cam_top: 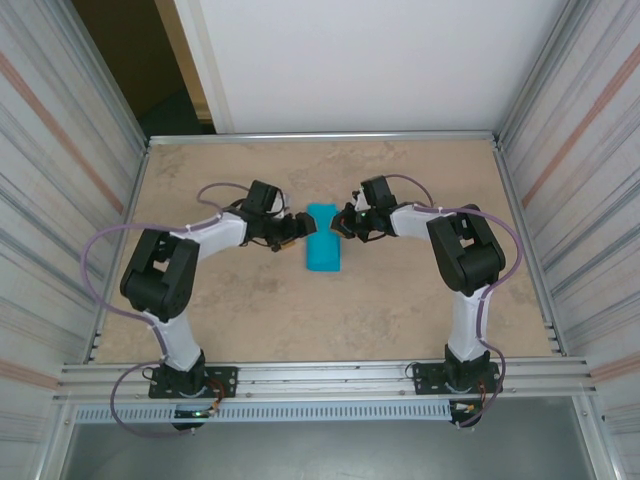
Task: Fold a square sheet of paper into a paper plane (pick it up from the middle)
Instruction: First fold in half a square sheet of paper at the center of the table.
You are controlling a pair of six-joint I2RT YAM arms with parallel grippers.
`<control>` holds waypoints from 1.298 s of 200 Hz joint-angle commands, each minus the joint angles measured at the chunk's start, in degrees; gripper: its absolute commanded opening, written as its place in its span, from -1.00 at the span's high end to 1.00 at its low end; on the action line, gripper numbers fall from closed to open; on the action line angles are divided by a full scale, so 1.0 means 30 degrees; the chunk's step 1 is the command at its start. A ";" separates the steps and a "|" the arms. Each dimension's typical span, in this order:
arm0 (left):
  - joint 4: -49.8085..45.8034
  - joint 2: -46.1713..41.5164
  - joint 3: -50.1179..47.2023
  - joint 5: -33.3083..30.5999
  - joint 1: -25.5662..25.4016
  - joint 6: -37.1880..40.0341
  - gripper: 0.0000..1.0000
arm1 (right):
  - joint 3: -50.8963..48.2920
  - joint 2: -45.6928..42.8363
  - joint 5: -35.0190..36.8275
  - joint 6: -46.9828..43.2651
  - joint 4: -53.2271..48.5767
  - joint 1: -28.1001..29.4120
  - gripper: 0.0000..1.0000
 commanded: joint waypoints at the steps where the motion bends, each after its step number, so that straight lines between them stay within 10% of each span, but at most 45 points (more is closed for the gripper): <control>1: -0.1355 0.0727 0.1038 -0.0475 -0.0293 0.0912 -0.54 | -0.0368 0.0128 0.0555 -0.0287 0.0837 0.0071 1.00; 131: -0.4029 0.4027 0.4740 -0.1795 -0.1166 0.2050 0.00 | -0.1488 0.0043 0.0274 0.0314 0.2030 -0.0014 0.97; 195: -0.6846 0.5218 0.5993 -0.4039 -0.1733 0.2373 0.19 | -0.2039 -0.1319 0.0606 0.0388 0.1559 -0.0685 0.40; 259: -0.7425 0.7129 0.6144 -0.4753 -0.2236 0.2344 0.21 | -0.4319 -0.4372 0.1894 -0.0647 0.0472 -0.1740 0.28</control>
